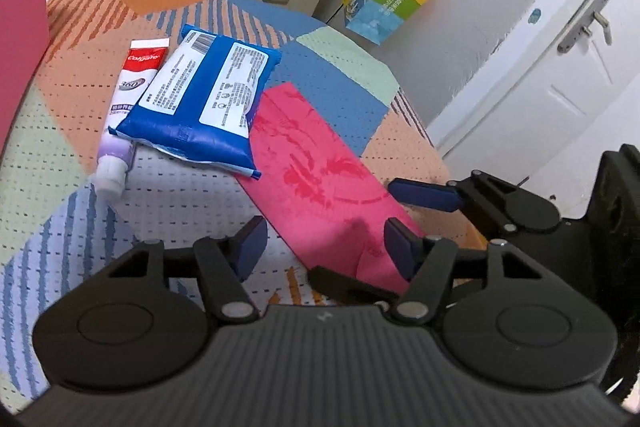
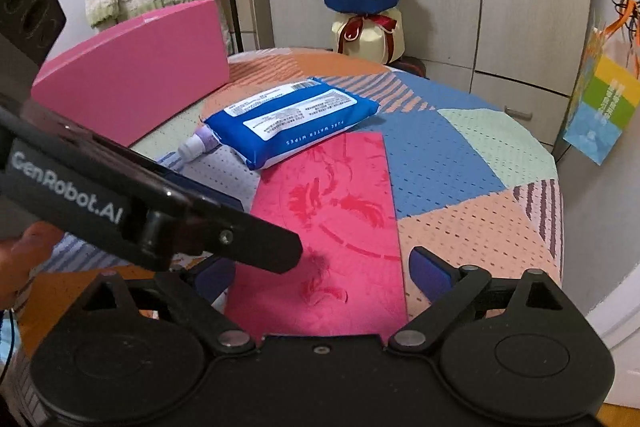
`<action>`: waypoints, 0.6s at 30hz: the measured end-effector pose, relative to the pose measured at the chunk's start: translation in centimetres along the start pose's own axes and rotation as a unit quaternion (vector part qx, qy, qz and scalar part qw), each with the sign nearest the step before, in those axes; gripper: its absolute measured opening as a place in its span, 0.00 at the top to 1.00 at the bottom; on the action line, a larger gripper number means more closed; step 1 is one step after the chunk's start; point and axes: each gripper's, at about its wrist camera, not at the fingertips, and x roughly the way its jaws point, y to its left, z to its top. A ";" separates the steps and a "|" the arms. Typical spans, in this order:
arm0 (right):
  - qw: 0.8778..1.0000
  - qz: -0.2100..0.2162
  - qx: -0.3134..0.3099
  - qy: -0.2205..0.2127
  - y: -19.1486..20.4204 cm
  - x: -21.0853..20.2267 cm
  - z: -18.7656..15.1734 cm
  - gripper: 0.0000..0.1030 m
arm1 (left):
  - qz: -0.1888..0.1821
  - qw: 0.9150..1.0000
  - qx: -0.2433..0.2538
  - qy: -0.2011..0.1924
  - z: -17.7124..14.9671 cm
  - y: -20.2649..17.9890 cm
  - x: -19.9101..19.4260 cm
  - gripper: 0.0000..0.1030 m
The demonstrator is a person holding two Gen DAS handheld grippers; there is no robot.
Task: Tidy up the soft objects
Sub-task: 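Lower both grippers onto the pink towel beside the blue wipes pack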
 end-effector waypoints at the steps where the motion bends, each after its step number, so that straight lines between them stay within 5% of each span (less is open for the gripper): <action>1: 1.000 0.001 -0.005 0.002 0.2 0.2 0.1 0.01 | -0.003 1.000 -0.007 -0.001 0.0 0.1 0.0 0.39; 6: 1.000 -0.013 0.003 0.010 0.4 0.1 0.6 0.10 | -0.010 1.000 -0.028 -0.004 0.2 0.4 0.1 0.39; 12: 0.999 -0.020 0.045 0.002 -0.3 -0.9 -0.1 0.11 | -0.021 0.997 -0.067 -0.017 0.0 1.1 0.0 0.38; 18: 0.994 0.002 0.113 -0.008 -1.3 -2.5 -1.2 0.11 | 0.000 0.998 -0.054 -0.034 -0.7 0.0 0.0 0.36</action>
